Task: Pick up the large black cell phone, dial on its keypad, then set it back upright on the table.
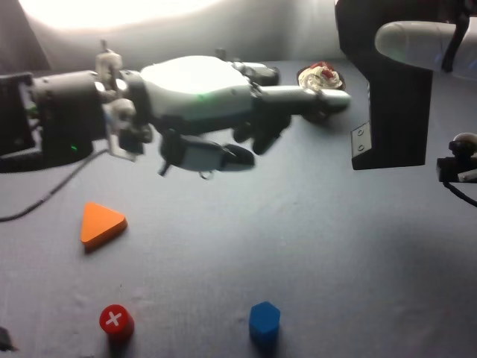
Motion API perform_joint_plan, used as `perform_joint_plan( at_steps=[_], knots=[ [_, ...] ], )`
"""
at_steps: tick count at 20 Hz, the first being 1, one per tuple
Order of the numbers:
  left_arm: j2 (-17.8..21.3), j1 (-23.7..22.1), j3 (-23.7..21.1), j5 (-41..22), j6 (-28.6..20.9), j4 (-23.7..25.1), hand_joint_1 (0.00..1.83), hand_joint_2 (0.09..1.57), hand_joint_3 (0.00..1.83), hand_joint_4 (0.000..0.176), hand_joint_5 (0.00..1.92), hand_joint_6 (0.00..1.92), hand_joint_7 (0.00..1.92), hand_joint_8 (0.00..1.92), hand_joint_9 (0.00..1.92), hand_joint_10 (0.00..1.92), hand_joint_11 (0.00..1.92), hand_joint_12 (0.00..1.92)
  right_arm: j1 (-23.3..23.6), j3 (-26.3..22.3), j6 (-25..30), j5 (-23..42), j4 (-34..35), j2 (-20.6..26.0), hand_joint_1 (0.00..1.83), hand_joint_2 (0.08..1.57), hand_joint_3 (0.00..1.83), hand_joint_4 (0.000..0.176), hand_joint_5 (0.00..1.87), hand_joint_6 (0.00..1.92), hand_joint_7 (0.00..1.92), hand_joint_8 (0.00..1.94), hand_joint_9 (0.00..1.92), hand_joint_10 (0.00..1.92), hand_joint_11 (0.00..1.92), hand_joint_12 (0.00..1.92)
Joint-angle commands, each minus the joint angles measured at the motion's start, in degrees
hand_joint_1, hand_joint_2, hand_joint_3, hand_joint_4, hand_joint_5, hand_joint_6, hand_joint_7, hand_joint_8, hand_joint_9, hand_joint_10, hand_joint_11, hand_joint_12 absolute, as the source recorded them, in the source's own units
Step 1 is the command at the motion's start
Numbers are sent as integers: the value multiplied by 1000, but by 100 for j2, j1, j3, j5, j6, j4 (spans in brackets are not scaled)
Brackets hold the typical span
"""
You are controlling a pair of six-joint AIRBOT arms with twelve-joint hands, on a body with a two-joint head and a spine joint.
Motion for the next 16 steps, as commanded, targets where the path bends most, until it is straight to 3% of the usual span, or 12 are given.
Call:
perform_joint_plan(
  at_steps=[1,7,12,13,14,15,16],
  knots=[
    [-44,-146,-53,-406,22,-324,1309,1275,0,175,4,1,667,1562,718,1921,304,1918,94,11,107,845,66,73,1486,1121,1,0,917,946,913,975,913,1147,786,1632],
    [-80,-226,-127,-335,-10,-326,1307,1273,0,176,20,4,669,1555,645,1921,292,1921,76,-9,107,877,102,89,1487,1112,1,0,921,972,931,922,933,1096,816,1590],
    [648,73,-110,-634,-440,-327,1307,1273,0,176,17,1,670,1554,649,1921,380,1921,-152,68,107,1232,299,34,1490,1097,0,0,951,910,966,873,977,1041,843,1564],
    [769,162,-82,-828,-532,-385,1306,1273,0,176,14,0,670,1553,638,1921,398,1921,-223,106,107,1369,347,4,1480,1158,4,0,786,1141,819,1050,856,1189,742,1641],
    [854,233,-30,-1094,-637,-441,1308,1272,0,176,19,2,671,1551,640,1921,410,1921,-282,144,107,1461,369,-22,1486,1126,0,0,859,1055,887,979,926,1111,828,1586],
    [904,290,67,-1456,-910,-452,1305,1275,0,169,27,3,665,1560,656,1921,294,1921,-350,182,107,1529,411,-51,1488,1112,0,0,895,975,900,980,940,1100,873,1547],
    [907,313,141,-1771,-1106,-451,1301,1282,3,142,33,3,652,1582,662,1921,209,1921,-398,207,107,1567,444,-70,1488,1110,0,0,912,941,907,979,933,1116,875,1549]
  ],
)
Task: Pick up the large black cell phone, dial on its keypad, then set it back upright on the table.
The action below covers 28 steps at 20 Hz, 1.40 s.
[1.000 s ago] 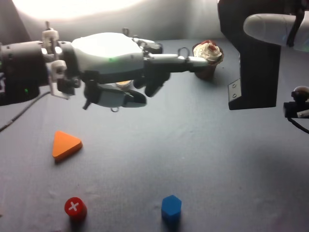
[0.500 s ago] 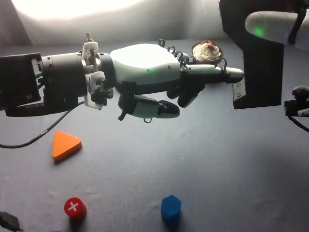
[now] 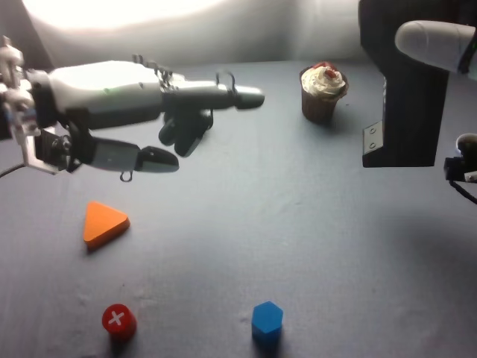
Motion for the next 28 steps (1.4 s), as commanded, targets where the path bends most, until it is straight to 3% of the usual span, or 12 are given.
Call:
perform_joint_plan(
  at_steps=[1,5,7,9,10,15,18,19,22,25,26,28],
  knots=[
    [-13,-120,42,-1480,-503,-441,1300,1286,5,125,48,7,644,1592,661,1921,238,1921,-47,81,107,1015,53,29,1397,1120,2,0,920,996,933,971,924,1254,856,1378],
    [6,-126,117,-2153,-1749,-582,1281,1268,0,81,194,13,678,1484,490,1603,372,1831,-275,287,108,1308,197,-152,1376,1119,2,0,942,931,952,971,920,1312,870,1343],
    [12,-141,95,-2291,-1929,-709,734,1272,0,86,292,10,520,612,500,1047,387,1502,-380,401,108,1410,222,-234,1466,1096,1,0,979,832,995,840,954,1129,850,1531],
    [57,-141,108,-2278,-2180,-749,455,1205,0,95,279,2,533,125,497,488,293,1210,-461,541,130,1504,222,-331,1382,1102,0,0,979,898,998,866,952,1239,889,1285],
    [94,-139,128,-2288,-2209,-814,348,1195,1,72,260,1,421,7,404,94,64,1023,-487,622,154,1559,222,-387,1377,1107,1,0,941,959,993,883,952,1237,885,1233],
    [171,-81,155,-2292,-2259,-1164,0,1209,0,34,176,3,96,3,82,1,0,310,-656,810,212,1791,279,-532,1370,1135,1,0,829,1133,910,997,976,1203,911,1132],
    [202,-21,28,-2329,-2274,-1360,0,1185,0,33,169,3,91,5,61,1,0,220,-796,805,212,1958,290,-603,1370,1136,0,0,851,1095,911,1005,955,1237,898,1139],
    [206,1,25,-2336,-2301,-1470,0,1179,0,31,166,2,89,5,60,2,0,205,-832,801,212,1995,290,-623,1465,1108,0,0,900,966,941,908,982,1074,874,1478],
    [224,10,46,-1995,-2476,-1637,0,1169,0,29,153,2,104,3,71,2,0,200,-953,794,212,2094,288,-672,1486,1111,1,0,904,930,909,963,966,1072,851,1582],
    [236,-27,21,-570,-3216,-907,0,1162,0,23,138,2,119,3,84,3,0,201,-1011,821,230,2122,287,-715,1476,1177,2,0,753,1141,767,1129,832,1233,715,1684],
    [224,0,26,282,-4551,-67,0,1162,0,23,138,2,119,3,84,3,0,201,-1016,858,247,2126,287,-745,1476,1177,2,0,753,1141,767,1129,832,1233,715,1684],
    [230,170,13,519,-5113,432,0,1161,0,17,151,2,134,3,102,5,0,244,-1027,929,272,2133,287,-802,1473,1189,0,0,758,1144,739,1169,781,1294,704,1695]
  ],
)
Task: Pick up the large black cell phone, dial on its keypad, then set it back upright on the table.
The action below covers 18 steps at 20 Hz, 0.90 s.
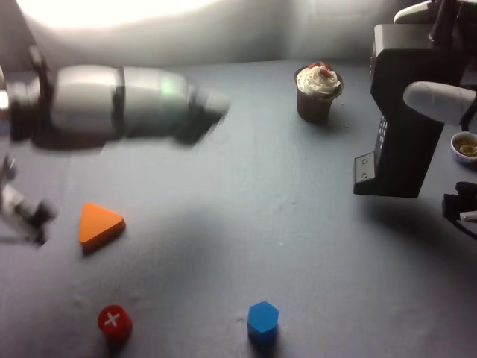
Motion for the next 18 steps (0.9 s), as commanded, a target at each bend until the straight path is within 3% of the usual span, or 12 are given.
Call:
perform_joint_plan(
  at_steps=[1,2,4,6,10,14,18],
  knots=[
    [42,-172,-30,-341,-80,-529,0,1160,0,16,153,2,137,3,107,5,0,260,25,59,127,840,84,38,1473,1188,0,0,757,1145,737,1168,785,1291,702,1696],
    [43,-211,-29,-379,-52,-523,0,1161,0,14,153,1,135,1,104,2,0,249,19,103,140,849,84,-8,1482,1133,0,0,890,974,864,1014,908,1146,804,1622],
    [43,-308,-16,-415,-24,-514,0,1167,3,17,150,0,124,0,99,0,0,245,17,165,157,853,84,-82,1487,1111,0,0,923,907,919,947,957,1084,836,1595],
    [47,-443,-45,-435,-6,-510,0,1178,7,10,150,1,130,3,99,1,0,242,18,198,176,852,84,-147,1487,1109,0,0,910,935,919,938,972,1067,846,1583],
    [62,-523,-79,-526,105,-522,0,1182,3,13,154,1,140,3,104,1,0,261,19,191,180,849,64,-187,1486,1117,0,0,878,959,920,949,951,1097,850,1594],
    [64,-486,-118,-497,212,-794,0,1187,3,9,155,2,142,1,105,3,0,268,-4,189,201,850,-44,-203,1484,1124,0,0,868,999,891,994,912,1137,853,1588],
    [64,-386,-108,-429,269,-1119,0,1186,0,17,151,0,139,1,112,0,0,313,-5,204,201,878,-44,-261,1487,1111,0,0,907,946,916,958,946,1082,867,1559]
  ],
)
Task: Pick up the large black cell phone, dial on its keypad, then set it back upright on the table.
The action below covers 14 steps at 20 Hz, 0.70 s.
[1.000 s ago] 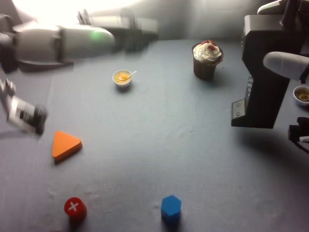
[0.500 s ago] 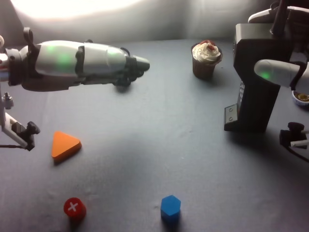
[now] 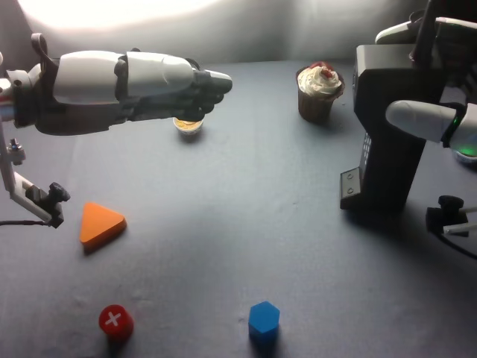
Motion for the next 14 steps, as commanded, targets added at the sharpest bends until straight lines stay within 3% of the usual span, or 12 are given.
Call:
perform_joint_plan(
  at_steps=[1,4,8,9,10,11,14],
  knots=[
    [39,-107,-16,-375,-23,-383,0,1187,0,16,140,0,132,0,107,0,0,313,30,36,137,864,63,70,1488,1106,0,0,898,967,922,936,975,1038,880,1540],
    [36,-97,-21,-359,-23,-422,0,1183,0,19,160,3,149,3,131,5,0,324,-3,65,137,871,63,42,1491,1090,0,0,929,937,980,832,1024,967,866,1534],
    [34,-77,-76,-309,-10,-585,0,1184,0,22,158,1,130,0,115,0,0,311,-47,108,137,906,63,-9,1489,1100,0,0,911,972,946,889,1003,993,859,1549],
    [36,-101,-89,-309,-9,-585,0,1187,1,21,158,0,127,0,115,1,0,308,-58,108,137,921,63,-20,1477,1176,0,0,739,1175,784,1104,842,1210,717,1676],
    [35,-132,-91,-309,-6,-585,0,1188,2,22,166,3,133,3,120,3,0,307,-64,110,137,934,60,-32,1476,1183,0,0,725,1194,775,1116,820,1241,707,1690],
    [31,-153,-92,-309,-5,-584,0,1188,1,21,155,2,128,0,116,1,0,283,-69,118,137,946,60,-50,1484,1129,0,0,862,1023,893,971,923,1116,821,1603],
    [31,-129,-108,-298,-4,-584,0,1185,0,24,162,3,150,5,129,3,0,308,-87,116,137,962,59,-66,1489,1093,0,0,949,919,985,810,985,1025,866,1539]
  ],
)
